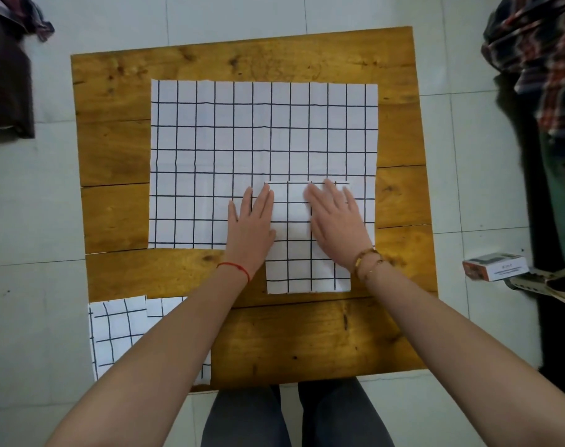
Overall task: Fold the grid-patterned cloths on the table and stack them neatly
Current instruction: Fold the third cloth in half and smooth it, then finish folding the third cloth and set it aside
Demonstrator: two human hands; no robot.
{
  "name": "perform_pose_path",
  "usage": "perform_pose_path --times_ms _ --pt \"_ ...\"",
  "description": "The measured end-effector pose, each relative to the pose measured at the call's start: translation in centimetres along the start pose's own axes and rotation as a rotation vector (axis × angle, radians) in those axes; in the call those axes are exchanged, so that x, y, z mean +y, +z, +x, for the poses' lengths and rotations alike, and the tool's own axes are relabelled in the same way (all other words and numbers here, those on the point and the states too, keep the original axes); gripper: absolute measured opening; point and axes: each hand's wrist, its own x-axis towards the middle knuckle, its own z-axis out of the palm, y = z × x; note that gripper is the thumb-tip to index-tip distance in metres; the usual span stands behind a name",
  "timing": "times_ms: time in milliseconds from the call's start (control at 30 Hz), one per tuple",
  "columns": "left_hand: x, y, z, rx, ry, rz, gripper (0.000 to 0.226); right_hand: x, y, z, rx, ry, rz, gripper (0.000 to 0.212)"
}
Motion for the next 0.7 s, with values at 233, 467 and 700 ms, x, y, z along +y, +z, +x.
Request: perform_pose_path --times_ms 233,467,700 --pt "0.5 2.2 -5.0 0.051 0.038 -0.013 0.061 -2.4 1.3 0.3 -0.118 0.046 0.028 0.052" --pt "0.5 5.2 -12.2 -0.007 0.094 -0.054 0.059 -2.7 1.3 0.1 -0.167 0.066 0.038 0.056" --pt "0.8 6.9 -15.8 0.047 0.147 -0.095 0.053 -2.5 1.8 -0.1 -0.103 0.065 0.119 0.056"
